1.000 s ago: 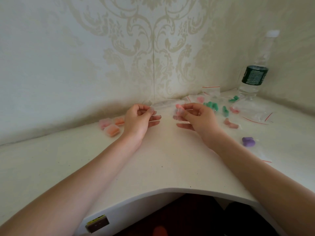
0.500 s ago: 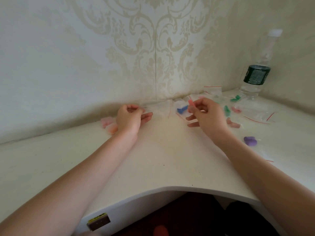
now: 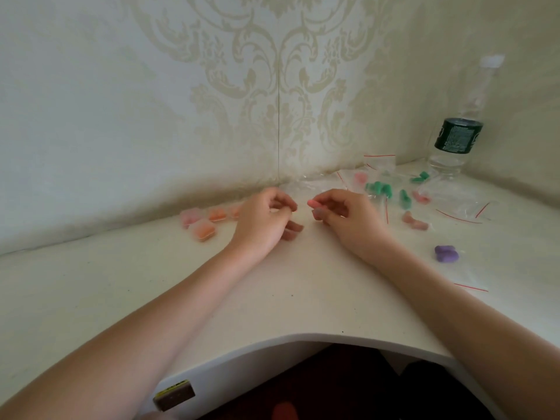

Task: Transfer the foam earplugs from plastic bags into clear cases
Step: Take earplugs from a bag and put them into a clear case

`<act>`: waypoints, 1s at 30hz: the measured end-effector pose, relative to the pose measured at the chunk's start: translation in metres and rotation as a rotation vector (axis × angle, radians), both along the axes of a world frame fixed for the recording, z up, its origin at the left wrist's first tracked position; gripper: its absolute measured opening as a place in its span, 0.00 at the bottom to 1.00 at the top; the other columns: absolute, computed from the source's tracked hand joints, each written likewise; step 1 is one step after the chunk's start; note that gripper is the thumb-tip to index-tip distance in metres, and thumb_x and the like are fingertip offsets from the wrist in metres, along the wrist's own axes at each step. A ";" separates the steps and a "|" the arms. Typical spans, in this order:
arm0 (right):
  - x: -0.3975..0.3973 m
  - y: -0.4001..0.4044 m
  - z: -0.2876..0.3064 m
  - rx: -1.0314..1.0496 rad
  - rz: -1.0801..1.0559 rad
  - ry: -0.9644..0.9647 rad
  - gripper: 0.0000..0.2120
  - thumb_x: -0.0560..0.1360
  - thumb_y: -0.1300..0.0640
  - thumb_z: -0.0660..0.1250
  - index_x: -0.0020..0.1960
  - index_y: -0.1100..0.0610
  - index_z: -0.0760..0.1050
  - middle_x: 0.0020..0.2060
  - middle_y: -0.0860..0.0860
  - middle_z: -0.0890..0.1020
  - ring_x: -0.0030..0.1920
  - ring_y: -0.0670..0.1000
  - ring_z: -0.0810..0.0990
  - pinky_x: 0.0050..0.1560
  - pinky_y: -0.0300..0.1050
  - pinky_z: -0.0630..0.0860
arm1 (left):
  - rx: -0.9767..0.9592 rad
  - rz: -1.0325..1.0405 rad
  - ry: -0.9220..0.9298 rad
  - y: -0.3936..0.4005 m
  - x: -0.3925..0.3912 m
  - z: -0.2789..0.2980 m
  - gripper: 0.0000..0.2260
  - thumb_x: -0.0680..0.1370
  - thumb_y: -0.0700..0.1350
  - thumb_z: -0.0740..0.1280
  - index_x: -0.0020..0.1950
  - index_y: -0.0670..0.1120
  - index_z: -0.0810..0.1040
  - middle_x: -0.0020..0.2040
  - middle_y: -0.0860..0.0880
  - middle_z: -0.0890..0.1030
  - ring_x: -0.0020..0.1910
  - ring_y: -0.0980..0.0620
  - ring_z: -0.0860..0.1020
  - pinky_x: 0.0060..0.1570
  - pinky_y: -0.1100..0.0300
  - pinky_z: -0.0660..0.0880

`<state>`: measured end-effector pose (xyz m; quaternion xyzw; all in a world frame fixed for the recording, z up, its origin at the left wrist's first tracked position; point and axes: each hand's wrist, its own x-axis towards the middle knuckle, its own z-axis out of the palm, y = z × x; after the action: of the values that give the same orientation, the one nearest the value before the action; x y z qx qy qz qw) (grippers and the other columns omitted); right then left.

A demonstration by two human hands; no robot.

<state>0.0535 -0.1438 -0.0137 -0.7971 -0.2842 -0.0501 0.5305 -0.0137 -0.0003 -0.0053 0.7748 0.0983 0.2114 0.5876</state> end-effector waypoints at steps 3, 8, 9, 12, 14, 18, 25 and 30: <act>-0.001 0.000 0.000 0.076 -0.004 0.079 0.10 0.76 0.60 0.69 0.41 0.46 0.78 0.33 0.44 0.81 0.41 0.50 0.80 0.53 0.50 0.77 | 0.525 0.265 -0.153 0.017 0.002 0.001 0.04 0.75 0.38 0.63 0.44 0.45 0.76 0.40 0.51 0.78 0.37 0.51 0.79 0.38 0.56 0.75; -0.005 0.002 0.004 0.153 -0.019 0.146 0.09 0.76 0.61 0.68 0.43 0.48 0.79 0.34 0.48 0.79 0.38 0.47 0.79 0.45 0.43 0.81 | 0.843 0.203 0.080 0.039 0.010 -0.006 0.13 0.76 0.46 0.66 0.59 0.46 0.79 0.56 0.45 0.81 0.59 0.44 0.75 0.58 0.53 0.71; -0.005 0.002 0.004 0.166 -0.017 0.159 0.08 0.76 0.61 0.69 0.43 0.49 0.80 0.34 0.48 0.80 0.37 0.47 0.79 0.43 0.42 0.81 | 0.878 0.193 0.119 0.039 0.010 -0.008 0.15 0.76 0.48 0.66 0.61 0.48 0.78 0.58 0.46 0.80 0.60 0.44 0.75 0.59 0.53 0.70; -0.007 0.002 0.005 0.174 -0.003 0.155 0.06 0.76 0.62 0.68 0.45 0.51 0.80 0.35 0.50 0.79 0.36 0.47 0.79 0.40 0.37 0.81 | 0.931 0.206 0.113 0.037 0.010 -0.009 0.16 0.76 0.52 0.67 0.61 0.49 0.77 0.57 0.48 0.80 0.60 0.46 0.74 0.58 0.55 0.68; -0.008 0.001 0.005 0.165 0.009 0.145 0.06 0.76 0.63 0.68 0.46 0.52 0.80 0.37 0.52 0.78 0.35 0.47 0.78 0.40 0.37 0.81 | 0.910 0.210 0.110 0.035 0.009 -0.007 0.15 0.74 0.54 0.68 0.58 0.49 0.77 0.55 0.49 0.79 0.59 0.47 0.74 0.53 0.57 0.65; -0.008 0.002 0.003 0.133 0.025 0.116 0.07 0.76 0.62 0.68 0.46 0.51 0.80 0.38 0.54 0.78 0.35 0.47 0.77 0.41 0.40 0.81 | 0.868 0.059 0.072 0.032 0.009 -0.008 0.16 0.74 0.54 0.70 0.55 0.45 0.74 0.57 0.50 0.79 0.59 0.49 0.74 0.56 0.57 0.67; -0.001 -0.002 0.001 0.019 -0.062 0.035 0.05 0.77 0.58 0.68 0.48 0.50 0.81 0.38 0.52 0.79 0.34 0.48 0.77 0.40 0.42 0.80 | 0.483 -0.239 0.055 0.031 0.007 -0.002 0.19 0.62 0.50 0.80 0.45 0.54 0.73 0.47 0.56 0.80 0.52 0.58 0.78 0.60 0.54 0.73; 0.003 -0.009 0.004 -0.218 -0.023 -0.142 0.08 0.75 0.59 0.69 0.53 0.51 0.83 0.42 0.44 0.80 0.40 0.47 0.78 0.48 0.39 0.76 | 0.132 -0.144 -0.023 0.043 0.004 0.016 0.15 0.64 0.46 0.79 0.45 0.51 0.76 0.44 0.52 0.78 0.41 0.54 0.77 0.40 0.65 0.73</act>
<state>0.0561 -0.1530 -0.0098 -0.8476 -0.3158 -0.0813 0.4186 -0.0102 0.0428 0.0102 0.8143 0.0215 0.1834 0.5502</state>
